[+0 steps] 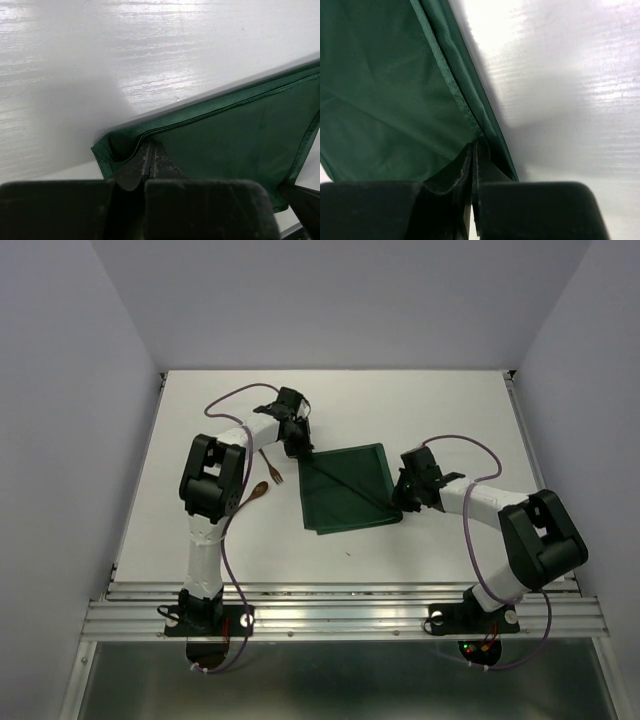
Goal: Fold the napkin into a case and place the utensils inside
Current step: Smooth out the upper triangle-folded napkin at the center of the board.
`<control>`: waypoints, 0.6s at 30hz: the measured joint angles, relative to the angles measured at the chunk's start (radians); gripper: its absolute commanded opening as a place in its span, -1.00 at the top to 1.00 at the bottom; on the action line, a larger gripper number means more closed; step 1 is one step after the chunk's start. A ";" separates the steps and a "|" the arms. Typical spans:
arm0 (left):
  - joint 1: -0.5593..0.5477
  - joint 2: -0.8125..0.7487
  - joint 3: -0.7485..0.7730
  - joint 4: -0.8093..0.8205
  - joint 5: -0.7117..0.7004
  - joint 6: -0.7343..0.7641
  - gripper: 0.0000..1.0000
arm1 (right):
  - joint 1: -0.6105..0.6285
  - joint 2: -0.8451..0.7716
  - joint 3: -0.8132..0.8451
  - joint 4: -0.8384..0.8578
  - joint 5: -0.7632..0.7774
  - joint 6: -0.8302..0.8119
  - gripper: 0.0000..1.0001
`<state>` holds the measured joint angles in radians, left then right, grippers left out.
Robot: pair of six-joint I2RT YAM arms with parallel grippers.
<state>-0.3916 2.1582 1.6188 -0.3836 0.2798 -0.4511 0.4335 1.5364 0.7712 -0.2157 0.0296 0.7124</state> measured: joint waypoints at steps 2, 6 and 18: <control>0.000 0.003 0.000 0.001 -0.001 0.000 1.00 | 0.000 0.008 -0.008 0.015 0.002 0.006 0.92; -0.001 -0.002 0.000 0.013 -0.015 -0.001 1.00 | 0.007 0.004 -0.008 0.016 0.011 0.006 0.91; -0.023 -0.237 -0.121 0.053 -0.064 -0.005 1.00 | 0.074 -0.048 0.071 -0.010 0.027 0.010 0.89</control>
<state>-0.4141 1.9217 1.4979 -0.3305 0.2153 -0.4561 0.5076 1.4879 0.8417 -0.2253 0.0563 0.7227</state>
